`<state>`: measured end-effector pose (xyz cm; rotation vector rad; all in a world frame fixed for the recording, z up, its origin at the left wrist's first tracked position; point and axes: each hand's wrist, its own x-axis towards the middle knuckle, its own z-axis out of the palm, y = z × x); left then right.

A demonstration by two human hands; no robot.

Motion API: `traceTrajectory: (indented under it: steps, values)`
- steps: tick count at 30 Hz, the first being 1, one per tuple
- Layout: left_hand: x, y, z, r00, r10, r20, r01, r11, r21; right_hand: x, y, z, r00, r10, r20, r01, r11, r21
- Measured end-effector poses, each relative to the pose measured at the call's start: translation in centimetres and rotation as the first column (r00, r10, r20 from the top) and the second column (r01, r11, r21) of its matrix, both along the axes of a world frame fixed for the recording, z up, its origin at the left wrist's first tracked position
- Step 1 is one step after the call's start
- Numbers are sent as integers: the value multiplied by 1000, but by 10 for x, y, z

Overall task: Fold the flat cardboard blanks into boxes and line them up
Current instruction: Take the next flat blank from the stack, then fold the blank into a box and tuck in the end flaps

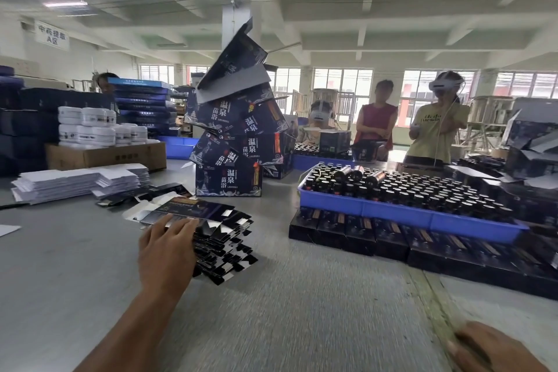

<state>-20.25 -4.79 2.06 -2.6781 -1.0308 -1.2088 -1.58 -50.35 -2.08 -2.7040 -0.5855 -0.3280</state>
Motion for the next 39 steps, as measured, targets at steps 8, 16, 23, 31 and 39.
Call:
traceTrajectory:
  steps: [8,16,23,31,39]
  values:
    - [2,-2,2,992,-5,130,-2,999,49,-11,0,5,999,-6,-54,5,1000,-19]
    - [1,6,-4,1000,15,11,-15,1000,4,-18,4,13,995,-34,-95,31,999,-34]
    - [4,0,2,970,-40,239,-4,984,180,-24,9,21,990,-73,-123,66,996,-59]
    - [13,-62,31,877,-413,246,241,821,518,-40,12,35,989,-42,-144,43,999,6]
    - [16,-176,17,603,-796,-39,635,450,628,-73,31,69,855,186,-484,199,744,638]
